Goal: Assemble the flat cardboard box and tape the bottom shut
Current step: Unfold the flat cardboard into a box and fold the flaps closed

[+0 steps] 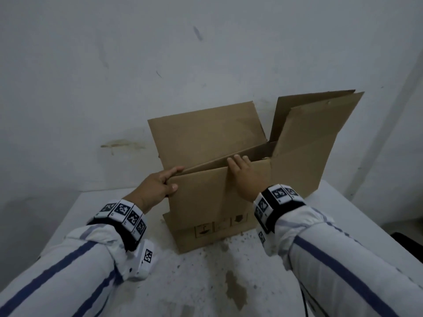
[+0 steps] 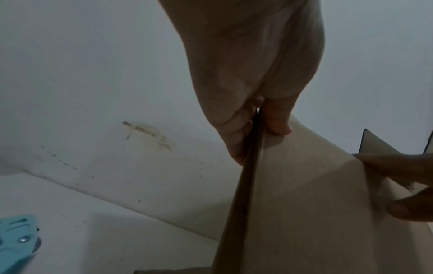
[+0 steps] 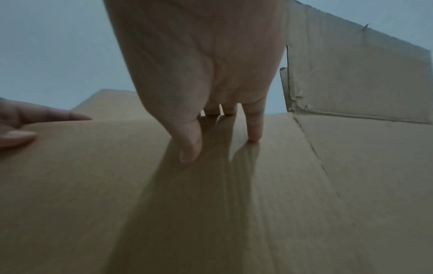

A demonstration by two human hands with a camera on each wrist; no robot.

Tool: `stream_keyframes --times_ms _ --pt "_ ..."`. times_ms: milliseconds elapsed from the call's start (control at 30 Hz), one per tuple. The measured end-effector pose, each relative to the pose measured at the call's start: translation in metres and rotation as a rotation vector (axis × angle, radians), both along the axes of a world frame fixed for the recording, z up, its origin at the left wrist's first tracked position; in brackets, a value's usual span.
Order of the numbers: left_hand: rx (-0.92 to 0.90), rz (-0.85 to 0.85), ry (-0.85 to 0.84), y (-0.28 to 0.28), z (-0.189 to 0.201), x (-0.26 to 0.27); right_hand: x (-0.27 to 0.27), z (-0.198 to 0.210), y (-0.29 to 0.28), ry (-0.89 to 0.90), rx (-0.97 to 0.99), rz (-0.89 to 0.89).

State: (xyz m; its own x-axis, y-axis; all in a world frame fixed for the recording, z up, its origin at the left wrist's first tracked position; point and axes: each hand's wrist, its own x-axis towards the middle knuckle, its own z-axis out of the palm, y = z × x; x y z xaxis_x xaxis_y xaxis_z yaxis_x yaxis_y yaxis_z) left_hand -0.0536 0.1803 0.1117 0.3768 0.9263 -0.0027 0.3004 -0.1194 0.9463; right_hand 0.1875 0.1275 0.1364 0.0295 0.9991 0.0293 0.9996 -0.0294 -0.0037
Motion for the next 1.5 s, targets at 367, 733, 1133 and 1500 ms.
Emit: stream_keyframes --times_ms 367,733,1133,1500 --pt "0.711 0.32 0.674 -0.042 0.005 0.085 0.009 0.0 0.018 -0.014 0.012 0.115" --pt "0.516 0.279 1.007 -0.013 0.003 0.138 0.05 0.024 0.006 -0.134 0.221 0.017" --pt "0.429 0.237 1.037 -0.014 0.015 0.146 0.097 0.001 -0.02 0.19 0.094 -0.302" --pt "0.41 0.16 1.005 -0.019 0.012 0.129 0.168 0.008 -0.006 -0.086 -0.181 -0.194"
